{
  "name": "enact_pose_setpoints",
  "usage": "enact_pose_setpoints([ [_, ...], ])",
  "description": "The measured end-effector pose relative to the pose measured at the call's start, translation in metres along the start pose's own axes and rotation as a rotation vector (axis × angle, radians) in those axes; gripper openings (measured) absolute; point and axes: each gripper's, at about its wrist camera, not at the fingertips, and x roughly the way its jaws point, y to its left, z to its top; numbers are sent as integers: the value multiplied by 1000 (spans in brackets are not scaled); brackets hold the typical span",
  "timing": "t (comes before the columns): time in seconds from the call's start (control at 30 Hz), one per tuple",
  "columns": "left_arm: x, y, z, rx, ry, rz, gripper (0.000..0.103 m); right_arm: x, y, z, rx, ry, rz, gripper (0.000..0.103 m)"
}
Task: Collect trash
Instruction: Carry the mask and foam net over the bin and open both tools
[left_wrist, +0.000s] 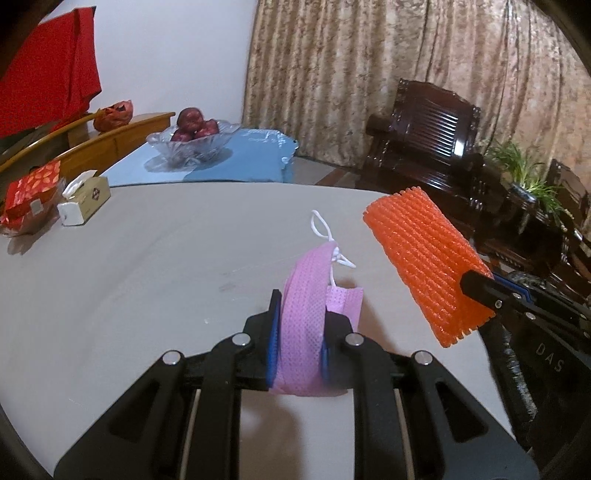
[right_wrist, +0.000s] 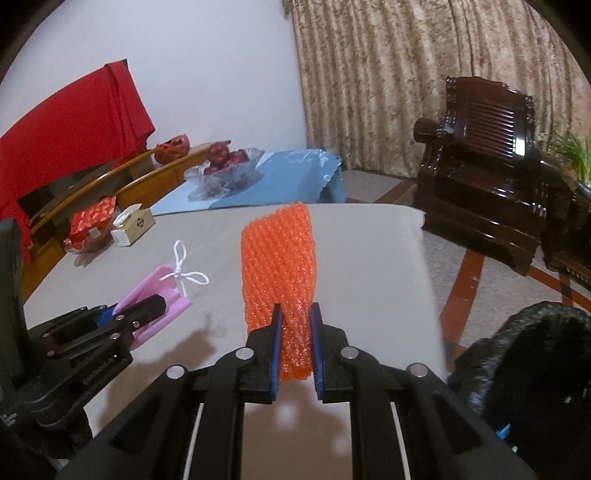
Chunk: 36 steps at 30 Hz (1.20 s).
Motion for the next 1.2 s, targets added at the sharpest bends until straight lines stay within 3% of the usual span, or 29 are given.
enact_pose_setpoints([
  [0.4, -19, -46, 4, 39, -23, -65, 16, -56, -37, -2, 33, -65, -55, 14],
  [1.2, -33, -207, -9, 189, -37, -292, 16, -166, -151, -35, 161, -155, -282, 14],
])
